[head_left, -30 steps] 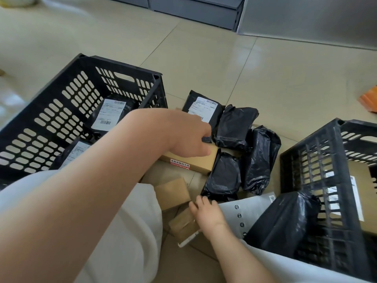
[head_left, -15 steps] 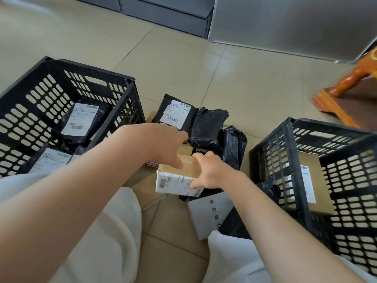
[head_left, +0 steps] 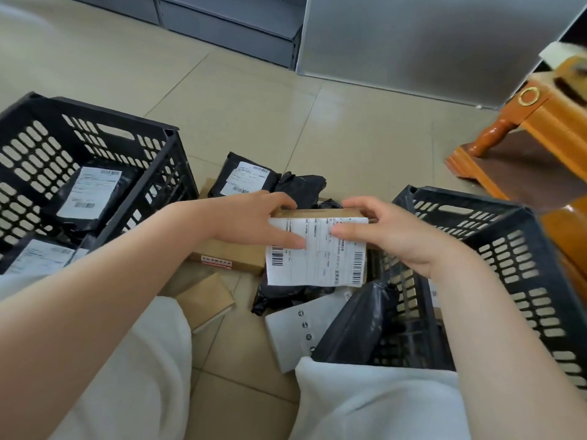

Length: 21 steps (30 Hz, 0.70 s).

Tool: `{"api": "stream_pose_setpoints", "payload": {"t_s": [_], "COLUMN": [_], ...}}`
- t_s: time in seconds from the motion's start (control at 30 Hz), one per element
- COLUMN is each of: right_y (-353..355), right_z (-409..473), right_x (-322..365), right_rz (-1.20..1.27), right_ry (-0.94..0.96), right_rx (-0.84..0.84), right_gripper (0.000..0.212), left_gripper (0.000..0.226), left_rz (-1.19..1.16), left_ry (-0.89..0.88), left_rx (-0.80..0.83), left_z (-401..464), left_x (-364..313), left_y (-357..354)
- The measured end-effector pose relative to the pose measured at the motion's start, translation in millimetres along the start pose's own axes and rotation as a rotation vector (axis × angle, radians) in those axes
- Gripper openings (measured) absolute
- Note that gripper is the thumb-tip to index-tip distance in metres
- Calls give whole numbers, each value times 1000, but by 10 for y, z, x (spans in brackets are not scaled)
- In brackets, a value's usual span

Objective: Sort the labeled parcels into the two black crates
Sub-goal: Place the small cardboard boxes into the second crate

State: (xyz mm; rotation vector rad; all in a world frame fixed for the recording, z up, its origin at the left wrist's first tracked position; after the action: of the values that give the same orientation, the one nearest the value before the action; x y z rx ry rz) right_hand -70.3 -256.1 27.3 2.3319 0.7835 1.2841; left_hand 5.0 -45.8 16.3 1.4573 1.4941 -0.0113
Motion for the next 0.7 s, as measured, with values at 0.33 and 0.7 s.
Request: {"api": "stream_pose_setpoints", "payload": {"t_s": [0.33, 0.7], "right_y": [180, -69], "right_z": [40, 305], "right_x": [-340, -197], "right_rz": [430, 520], "right_ry": [-212, -177], "right_rx": [-215, -10], "right_gripper": [88, 63], "left_gripper": [65, 54], "left_rz": [-856, -1195], "left_ry": [175, 255], "left_rx": [-224, -162], "left_z": [207, 317], "left_x": [-84, -151], "left_y": [-376, -804]}}
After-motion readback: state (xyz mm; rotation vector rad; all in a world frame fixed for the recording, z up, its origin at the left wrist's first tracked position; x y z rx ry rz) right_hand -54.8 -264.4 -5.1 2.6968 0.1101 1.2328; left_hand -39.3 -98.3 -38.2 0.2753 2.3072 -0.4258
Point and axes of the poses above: each hand's wrist, its own z-axis towards the middle knuckle, its own y-axis out of the back of the hand, x = y × z, the point moved 3 cm from there along z, towards the middle knuckle, and after that the axes turned 9 degrees about -z, right-handed, at the moved point
